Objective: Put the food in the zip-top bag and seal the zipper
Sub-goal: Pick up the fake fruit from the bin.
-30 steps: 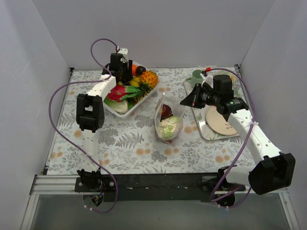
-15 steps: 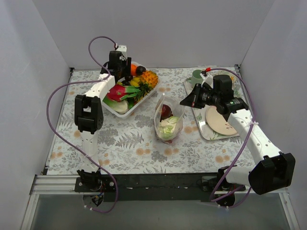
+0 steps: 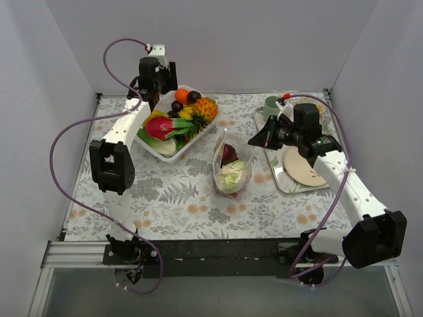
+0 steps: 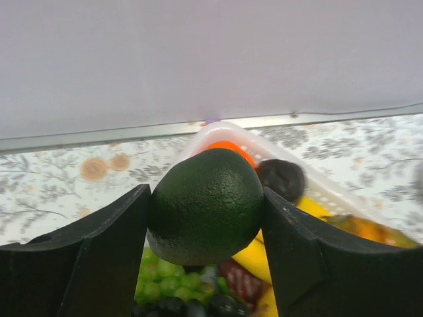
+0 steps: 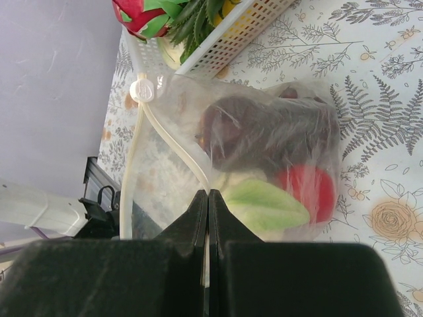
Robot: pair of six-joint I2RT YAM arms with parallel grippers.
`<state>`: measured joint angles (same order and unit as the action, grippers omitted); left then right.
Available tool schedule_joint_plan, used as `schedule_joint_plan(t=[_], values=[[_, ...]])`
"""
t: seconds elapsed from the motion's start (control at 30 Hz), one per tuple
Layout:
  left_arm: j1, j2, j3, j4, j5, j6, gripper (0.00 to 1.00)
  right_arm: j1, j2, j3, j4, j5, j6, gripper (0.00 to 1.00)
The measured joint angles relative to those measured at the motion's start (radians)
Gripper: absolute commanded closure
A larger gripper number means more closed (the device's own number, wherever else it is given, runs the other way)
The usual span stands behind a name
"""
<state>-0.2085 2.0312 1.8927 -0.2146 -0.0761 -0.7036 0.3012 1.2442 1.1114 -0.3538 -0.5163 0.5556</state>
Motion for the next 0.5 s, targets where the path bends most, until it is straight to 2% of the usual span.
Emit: schedule_joint_plan(t=[0.13, 0.3, 0.5], values=[[0.000, -0.085, -0.013, -0.023, 0.090, -0.127, 0.61, 0.000, 0.000, -0.014, 0.011, 0.005, 0.002, 0.99], [-0.020, -0.275, -0.153, -0.021, 0.228, -0.354, 0.61, 0.000, -0.003, -0.015, 0.015, 0.019, 0.002, 0.99], [-0.203, -0.426, -0.236, -0.114, 0.262, -0.525, 0.64, 0.000, -0.008, -0.015, 0.016, 0.041, 0.002, 0.99]])
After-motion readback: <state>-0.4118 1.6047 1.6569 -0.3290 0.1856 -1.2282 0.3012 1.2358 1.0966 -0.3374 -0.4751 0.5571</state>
